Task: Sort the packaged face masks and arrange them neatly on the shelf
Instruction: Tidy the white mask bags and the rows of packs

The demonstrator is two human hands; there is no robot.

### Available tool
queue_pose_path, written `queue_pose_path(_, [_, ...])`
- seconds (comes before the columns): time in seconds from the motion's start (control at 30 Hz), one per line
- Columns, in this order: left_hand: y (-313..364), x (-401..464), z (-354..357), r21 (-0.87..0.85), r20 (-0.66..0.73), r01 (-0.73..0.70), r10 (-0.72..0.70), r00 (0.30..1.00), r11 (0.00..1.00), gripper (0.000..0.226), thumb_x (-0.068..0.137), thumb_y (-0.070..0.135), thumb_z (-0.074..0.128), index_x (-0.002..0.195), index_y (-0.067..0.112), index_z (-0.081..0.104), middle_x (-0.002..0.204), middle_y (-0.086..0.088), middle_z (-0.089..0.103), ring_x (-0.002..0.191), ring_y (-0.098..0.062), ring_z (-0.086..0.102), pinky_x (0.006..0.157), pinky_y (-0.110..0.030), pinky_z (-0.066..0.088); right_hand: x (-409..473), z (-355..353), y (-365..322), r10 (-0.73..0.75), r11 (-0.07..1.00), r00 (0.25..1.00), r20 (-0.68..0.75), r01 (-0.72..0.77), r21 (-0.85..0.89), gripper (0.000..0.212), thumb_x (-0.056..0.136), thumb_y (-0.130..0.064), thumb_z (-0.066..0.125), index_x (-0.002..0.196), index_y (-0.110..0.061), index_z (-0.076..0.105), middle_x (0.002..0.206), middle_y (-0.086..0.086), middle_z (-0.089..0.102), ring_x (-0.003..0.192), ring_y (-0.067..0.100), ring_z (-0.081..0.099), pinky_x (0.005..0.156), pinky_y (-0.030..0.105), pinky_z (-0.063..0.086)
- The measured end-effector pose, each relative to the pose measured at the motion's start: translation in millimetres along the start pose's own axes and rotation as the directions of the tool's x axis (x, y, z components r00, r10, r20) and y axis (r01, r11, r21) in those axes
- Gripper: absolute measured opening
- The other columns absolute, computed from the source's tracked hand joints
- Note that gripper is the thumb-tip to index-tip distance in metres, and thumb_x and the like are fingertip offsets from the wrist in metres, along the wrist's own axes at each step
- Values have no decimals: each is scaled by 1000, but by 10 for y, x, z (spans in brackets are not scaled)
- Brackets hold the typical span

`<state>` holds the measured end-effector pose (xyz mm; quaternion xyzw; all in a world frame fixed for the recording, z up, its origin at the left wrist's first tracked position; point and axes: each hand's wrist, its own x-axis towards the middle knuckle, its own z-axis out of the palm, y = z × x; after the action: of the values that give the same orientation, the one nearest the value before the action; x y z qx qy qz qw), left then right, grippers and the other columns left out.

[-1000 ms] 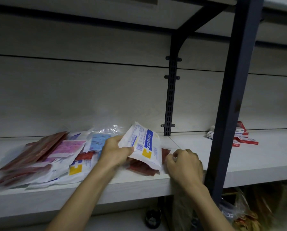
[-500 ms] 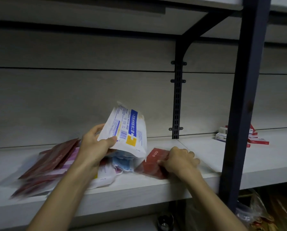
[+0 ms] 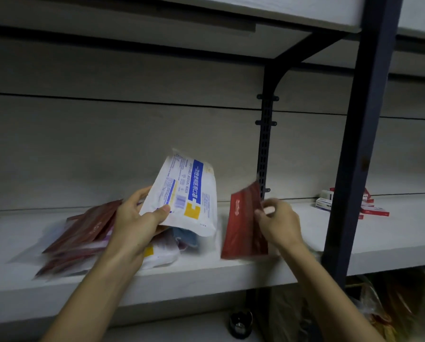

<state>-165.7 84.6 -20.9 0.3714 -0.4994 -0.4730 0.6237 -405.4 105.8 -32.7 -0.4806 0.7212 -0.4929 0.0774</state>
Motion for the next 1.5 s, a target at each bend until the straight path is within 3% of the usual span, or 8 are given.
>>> queue_pose_path(0.13, [104, -231, -67, 19, -79, -43, 44, 996, 999, 40, 85, -7, 62, 116, 18, 61, 108, -3, 70, 94, -23, 70, 84, -42, 56, -140, -188, -219, -129, 964, 990, -48, 137, 229, 11, 95, -21, 59, 105, -19, 60, 88, 3, 67, 72, 19, 67, 69, 41, 59])
queue_pose_path(0.27, [238, -483, -105, 35, -154, -89, 93, 984, 995, 39, 87, -7, 62, 117, 17, 58, 106, 1, 69, 93, -18, 68, 77, -34, 56, -283, -348, -432, -182, 896, 983, -6, 168, 411, 9, 94, -20, 60, 104, -21, 62, 82, 0, 67, 73, 16, 67, 66, 36, 59])
queue_pose_path(0.47, [247, -942, -249, 84, -323, -132, 153, 934, 988, 39, 87, -5, 62, 119, 17, 57, 109, 3, 67, 99, -19, 67, 84, -38, 55, -534, -401, -547, -265, 829, 960, 92, 178, 530, 18, 92, -21, 64, 86, -35, 56, 79, 3, 67, 78, 19, 69, 72, 38, 59])
queue_pose_path(0.6, [237, -1325, -525, 133, -442, -151, 195, 876, 980, 40, 86, -3, 64, 116, 22, 57, 110, 0, 66, 100, -20, 66, 86, -38, 54, -770, -254, -636, -318, 789, 933, 167, 163, 592, 10, 90, -19, 67, 92, -27, 61, 78, 3, 67, 77, 19, 69, 69, 31, 56])
queue_pose_path(0.83, [437, -1883, -1210, 162, -527, -161, 224, 820, 973, 41, 88, -5, 60, 116, 24, 53, 105, -1, 67, 94, -20, 68, 77, -38, 56, -1355, 282, -1072, -400, 759, 858, 323, 112, 642, 17, 89, -17, 68, 106, -13, 66, 78, 5, 68, 77, 20, 68, 75, 37, 57])
queue_pose_path(1.03, [607, -2149, -2053, 206, -577, -142, 237, 781, 968, 41, 88, -3, 61, 112, 30, 54, 110, 0, 66, 99, -21, 67, 81, -44, 57, -1907, 845, -1579, -456, 740, 812, 364, 118, 662, 8, 88, -15, 69, 93, -18, 63, 69, -2, 62, 71, 15, 63, 74, 33, 54])
queue_pose_path(1.2, [810, -2212, -2778, 234, -587, -140, 255, 769, 962, 40, 89, -3, 60, 112, 28, 54, 109, 3, 65, 98, -19, 67, 75, -39, 59, -2319, 1272, -1990, -441, 752, 817, 371, 111, 650, 12, 88, -16, 69, 99, -14, 66, 72, -3, 64, 73, 14, 66, 78, 35, 56])
queue_pose_path(1.5, [980, -2043, -3795, 266, -546, -119, 252, 799, 957, 40, 90, 1, 61, 106, 37, 53, 112, -2, 66, 98, -21, 68, 77, -39, 58, -2729, 1801, -2481, -383, 775, 867, 319, 114, 621, 8, 90, -18, 67, 95, -18, 60, 71, -5, 63, 65, 5, 63, 60, 22, 50])
